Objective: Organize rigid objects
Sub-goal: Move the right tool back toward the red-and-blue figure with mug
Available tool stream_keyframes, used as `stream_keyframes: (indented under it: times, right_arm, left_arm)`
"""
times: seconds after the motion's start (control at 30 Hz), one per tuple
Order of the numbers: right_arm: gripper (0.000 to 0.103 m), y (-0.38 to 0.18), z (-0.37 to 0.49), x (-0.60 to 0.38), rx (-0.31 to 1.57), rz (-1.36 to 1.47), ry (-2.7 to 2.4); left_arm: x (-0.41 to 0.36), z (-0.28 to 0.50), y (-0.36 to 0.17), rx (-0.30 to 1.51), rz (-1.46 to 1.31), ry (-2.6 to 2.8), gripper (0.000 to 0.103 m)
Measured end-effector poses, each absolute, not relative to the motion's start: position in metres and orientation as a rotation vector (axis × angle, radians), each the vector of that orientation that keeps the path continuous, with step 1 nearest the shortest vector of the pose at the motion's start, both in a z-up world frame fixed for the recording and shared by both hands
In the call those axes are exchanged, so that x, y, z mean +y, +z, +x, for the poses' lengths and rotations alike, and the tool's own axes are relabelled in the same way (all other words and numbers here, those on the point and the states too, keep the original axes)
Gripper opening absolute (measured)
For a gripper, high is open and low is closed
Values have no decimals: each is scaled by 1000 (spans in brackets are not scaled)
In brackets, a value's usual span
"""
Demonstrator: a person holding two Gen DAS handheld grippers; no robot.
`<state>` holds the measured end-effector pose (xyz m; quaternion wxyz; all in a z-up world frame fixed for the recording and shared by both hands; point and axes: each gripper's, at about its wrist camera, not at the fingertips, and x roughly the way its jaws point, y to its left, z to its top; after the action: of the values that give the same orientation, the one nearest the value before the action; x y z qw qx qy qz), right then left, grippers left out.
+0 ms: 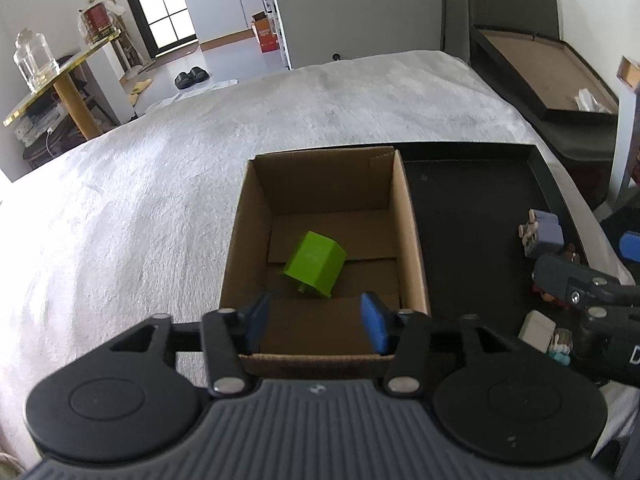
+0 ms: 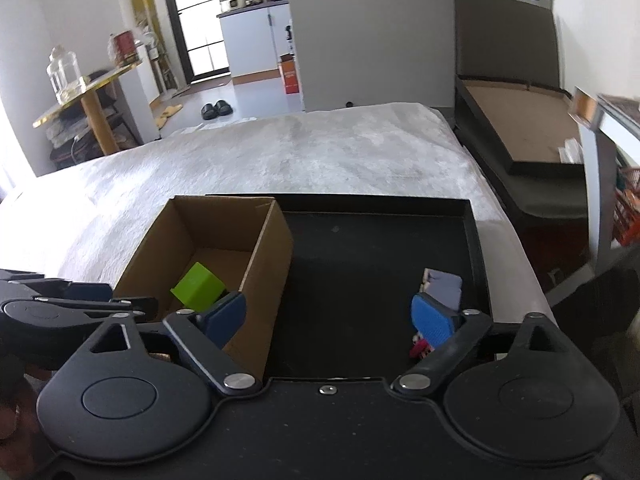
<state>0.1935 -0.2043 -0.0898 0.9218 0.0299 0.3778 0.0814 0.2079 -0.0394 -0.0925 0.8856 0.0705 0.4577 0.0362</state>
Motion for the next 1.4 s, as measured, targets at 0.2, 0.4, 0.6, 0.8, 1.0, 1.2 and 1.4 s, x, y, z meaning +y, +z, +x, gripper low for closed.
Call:
stream_keyframes:
  times: [0.2, 0.4, 0.6, 0.8, 1.0, 1.2, 1.4]
  right_arm:
    - [103, -100, 184, -221, 787, 115, 133]
    - [103, -111, 177, -234, 799, 155, 103]
    - [103, -122, 172, -247, 807, 192, 72]
    - [94, -136, 168, -257, 820, 222, 62]
    - [81, -156, 170, -267, 844, 256, 46]
    - [77, -173, 171, -274, 855, 290, 34]
    - [77, -184, 171, -275, 882, 280, 36]
  left_arm:
    - [-53, 202, -92, 942, 190, 79, 70]
    - [-65, 199, -95, 943, 231, 77, 72]
    - [-75, 198, -100, 949, 265, 67, 72]
    - [-90, 198, -105, 943, 304, 54, 72]
    - [-104, 199, -115, 947, 346, 31, 72]
    - [-117, 202, -129, 955, 386, 17, 70]
    - [-124, 205, -140, 959, 421, 22, 67]
